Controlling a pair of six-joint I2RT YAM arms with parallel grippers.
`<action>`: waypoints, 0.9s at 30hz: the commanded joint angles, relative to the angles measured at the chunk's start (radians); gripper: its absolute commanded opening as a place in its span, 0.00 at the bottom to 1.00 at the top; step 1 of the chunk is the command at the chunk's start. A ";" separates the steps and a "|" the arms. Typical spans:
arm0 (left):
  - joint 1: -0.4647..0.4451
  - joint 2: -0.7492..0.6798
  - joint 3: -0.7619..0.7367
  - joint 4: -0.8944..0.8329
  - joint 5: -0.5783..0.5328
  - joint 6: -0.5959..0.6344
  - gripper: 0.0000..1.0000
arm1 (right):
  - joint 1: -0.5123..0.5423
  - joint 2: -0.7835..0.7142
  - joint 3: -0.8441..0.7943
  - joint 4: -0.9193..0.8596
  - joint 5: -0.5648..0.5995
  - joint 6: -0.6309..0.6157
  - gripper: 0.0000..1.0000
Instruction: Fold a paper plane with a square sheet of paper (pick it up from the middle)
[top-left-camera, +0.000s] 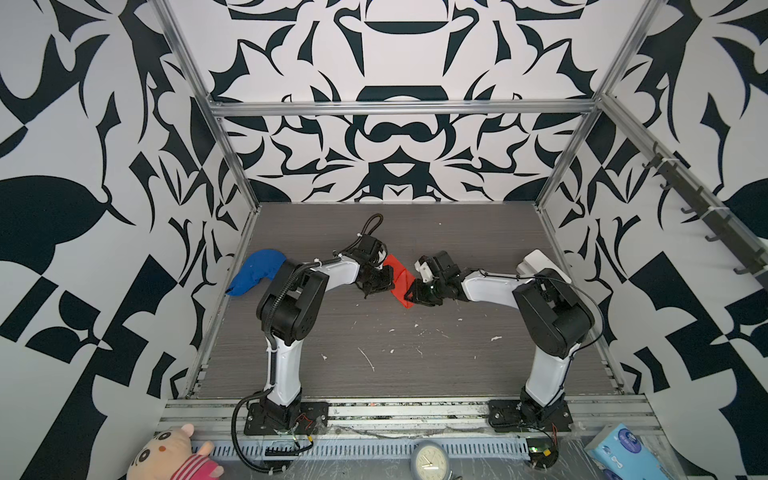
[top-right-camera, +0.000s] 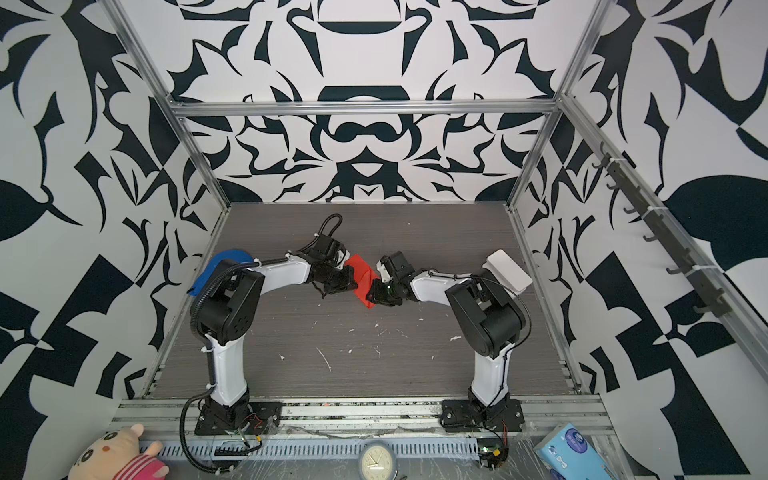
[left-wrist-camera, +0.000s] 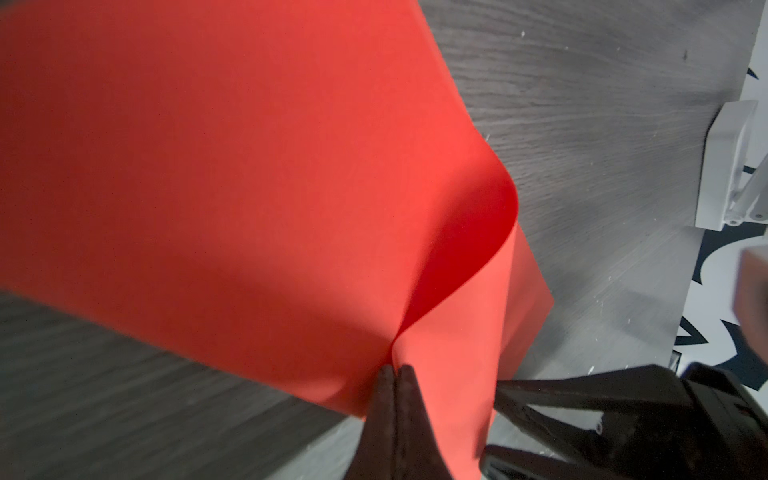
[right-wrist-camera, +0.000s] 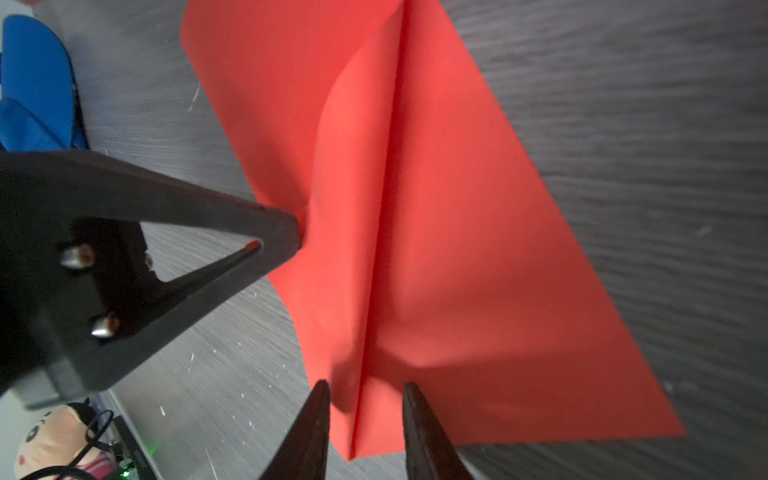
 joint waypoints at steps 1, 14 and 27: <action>0.005 0.001 0.028 -0.032 -0.014 0.029 0.00 | 0.005 0.020 0.018 -0.124 0.089 -0.053 0.35; 0.007 0.020 0.063 -0.049 -0.031 0.057 0.00 | 0.009 0.052 0.019 -0.189 0.149 -0.050 0.37; 0.007 0.037 0.110 -0.006 0.044 0.150 0.00 | 0.009 0.056 0.026 -0.180 0.118 -0.052 0.37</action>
